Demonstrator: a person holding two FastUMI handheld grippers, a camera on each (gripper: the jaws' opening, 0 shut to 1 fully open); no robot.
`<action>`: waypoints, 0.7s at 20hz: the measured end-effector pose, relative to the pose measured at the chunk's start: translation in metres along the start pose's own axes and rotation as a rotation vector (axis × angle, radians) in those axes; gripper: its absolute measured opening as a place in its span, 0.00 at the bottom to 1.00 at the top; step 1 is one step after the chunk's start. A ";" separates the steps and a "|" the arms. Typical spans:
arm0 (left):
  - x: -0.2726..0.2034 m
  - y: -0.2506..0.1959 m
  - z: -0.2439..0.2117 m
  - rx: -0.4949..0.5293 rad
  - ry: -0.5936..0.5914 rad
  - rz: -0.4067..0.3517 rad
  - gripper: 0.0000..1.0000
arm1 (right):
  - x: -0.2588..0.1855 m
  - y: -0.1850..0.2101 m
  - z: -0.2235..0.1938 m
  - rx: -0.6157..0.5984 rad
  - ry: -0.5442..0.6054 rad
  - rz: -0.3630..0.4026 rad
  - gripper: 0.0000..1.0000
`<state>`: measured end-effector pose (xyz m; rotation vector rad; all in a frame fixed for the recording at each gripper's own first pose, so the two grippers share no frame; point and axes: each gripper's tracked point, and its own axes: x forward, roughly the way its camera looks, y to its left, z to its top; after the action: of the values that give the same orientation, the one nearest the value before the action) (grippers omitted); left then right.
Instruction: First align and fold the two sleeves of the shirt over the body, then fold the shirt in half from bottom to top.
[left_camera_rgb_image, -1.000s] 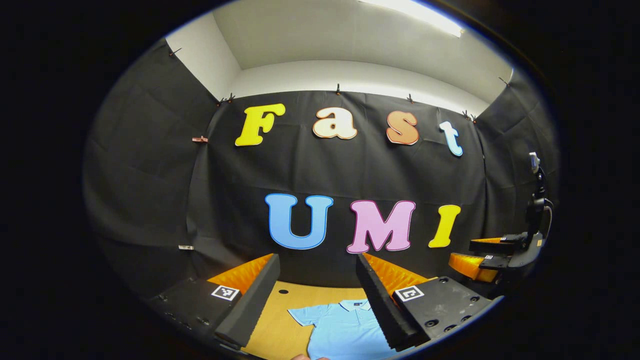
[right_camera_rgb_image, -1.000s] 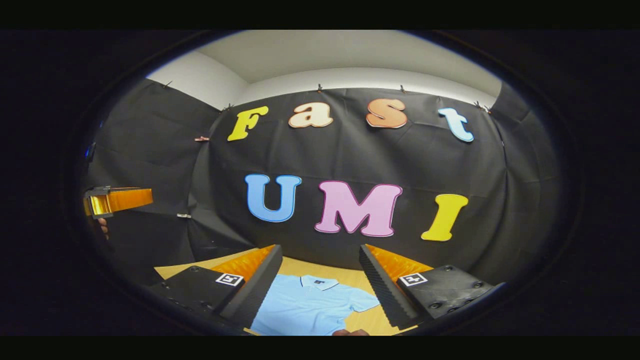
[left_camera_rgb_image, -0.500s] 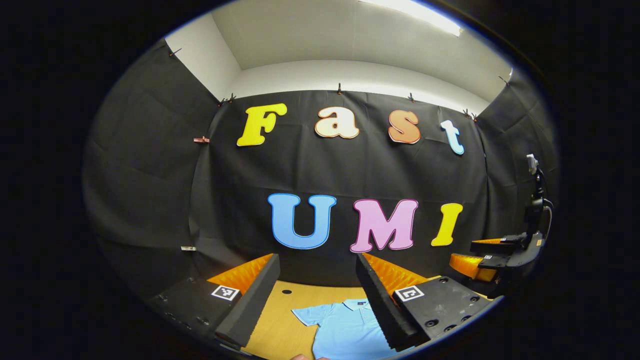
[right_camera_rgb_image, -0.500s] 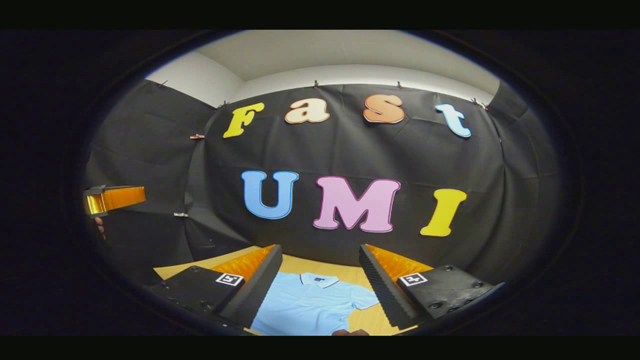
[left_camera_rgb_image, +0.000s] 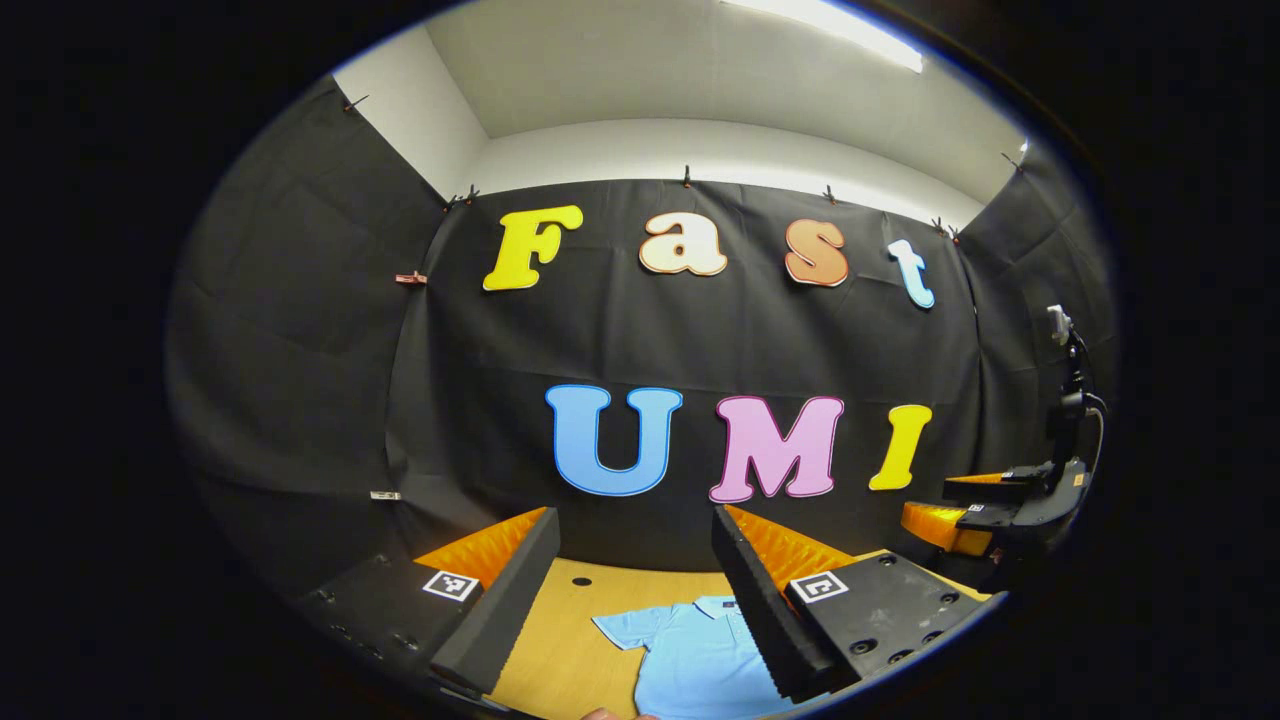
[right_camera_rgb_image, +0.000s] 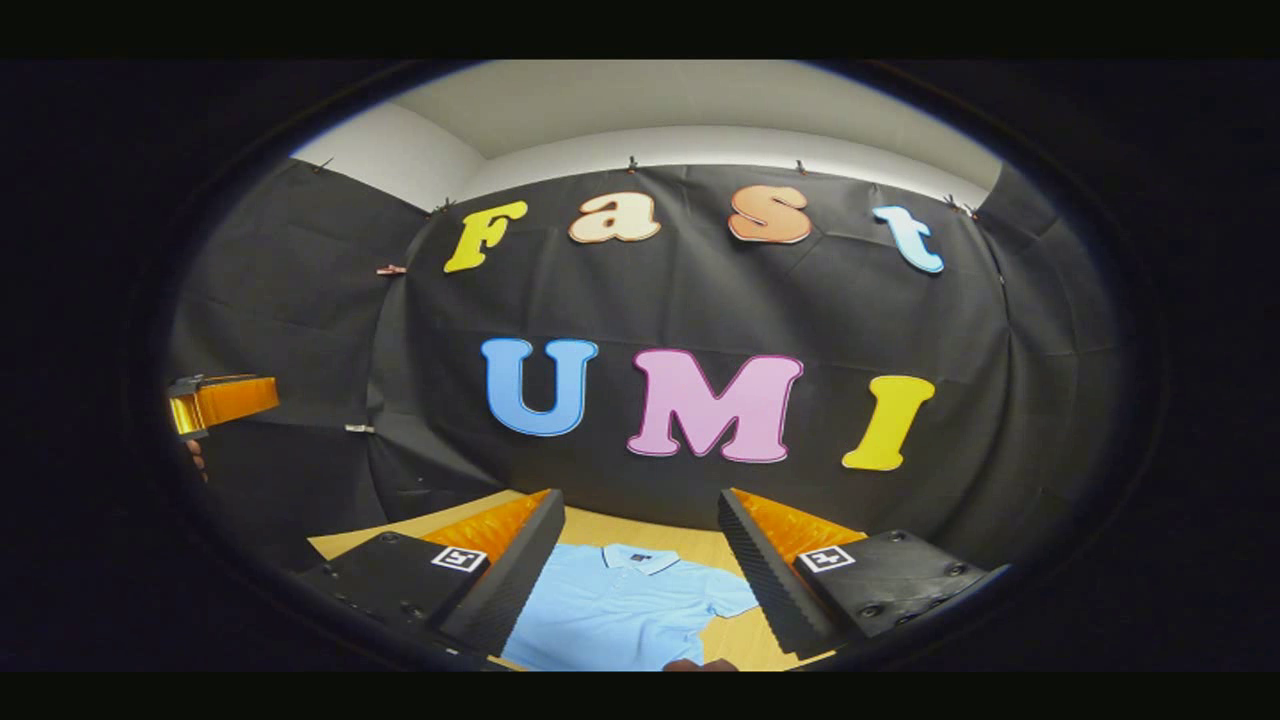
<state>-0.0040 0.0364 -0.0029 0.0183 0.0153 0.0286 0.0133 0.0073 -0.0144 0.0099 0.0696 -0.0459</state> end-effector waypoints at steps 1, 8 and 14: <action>-0.001 0.001 0.001 0.004 -0.003 -0.002 0.97 | 0.001 0.002 -0.001 0.001 0.002 -0.003 0.97; -0.011 0.021 0.003 0.009 -0.003 0.006 0.97 | 0.006 0.020 -0.007 -0.001 0.026 -0.005 0.97; -0.020 0.035 0.006 0.009 -0.016 0.012 0.97 | 0.020 0.021 -0.014 -0.014 0.050 -0.006 0.97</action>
<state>-0.0246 0.0703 0.0042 0.0275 -0.0009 0.0400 0.0334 0.0270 -0.0298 -0.0035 0.1203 -0.0512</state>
